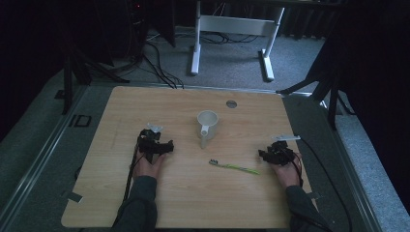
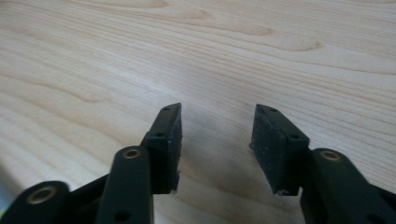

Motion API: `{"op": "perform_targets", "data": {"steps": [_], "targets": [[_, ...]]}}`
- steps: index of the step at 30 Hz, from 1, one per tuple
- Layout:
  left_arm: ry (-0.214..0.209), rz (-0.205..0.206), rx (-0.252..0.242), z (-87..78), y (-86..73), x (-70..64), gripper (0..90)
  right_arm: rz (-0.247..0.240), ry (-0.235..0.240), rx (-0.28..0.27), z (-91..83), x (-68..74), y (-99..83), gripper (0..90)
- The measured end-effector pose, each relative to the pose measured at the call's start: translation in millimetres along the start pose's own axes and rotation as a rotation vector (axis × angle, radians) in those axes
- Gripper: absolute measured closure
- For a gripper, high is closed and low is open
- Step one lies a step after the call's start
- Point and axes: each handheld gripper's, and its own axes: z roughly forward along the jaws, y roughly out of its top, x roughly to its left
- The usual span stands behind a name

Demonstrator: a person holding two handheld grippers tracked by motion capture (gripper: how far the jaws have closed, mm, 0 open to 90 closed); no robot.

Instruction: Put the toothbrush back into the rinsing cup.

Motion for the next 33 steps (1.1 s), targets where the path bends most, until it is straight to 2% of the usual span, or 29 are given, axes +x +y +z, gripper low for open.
{"op": "perform_targets", "data": {"steps": [7,13,22,33], "targets": [[0.0,0.0,0.0,0.0,-0.1,0.0,13.3,-0.08,0.04,0.029,-6.5,4.8,5.4,60.2],[0.0,0.0,0.0,-0.1,-0.1,0.0,13.3,-0.187,0.058,0.088,-12.5,12.1,18.1,62.2],[0.001,0.001,0.001,0.0,0.0,0.1,13.3,-0.301,0.1,0.144,-13.7,24.0,34.3,63.0],[0.001,0.001,0.001,0.0,0.0,0.1,13.3,-0.371,0.136,0.216,-10.1,38.9,48.9,65.2]]}}
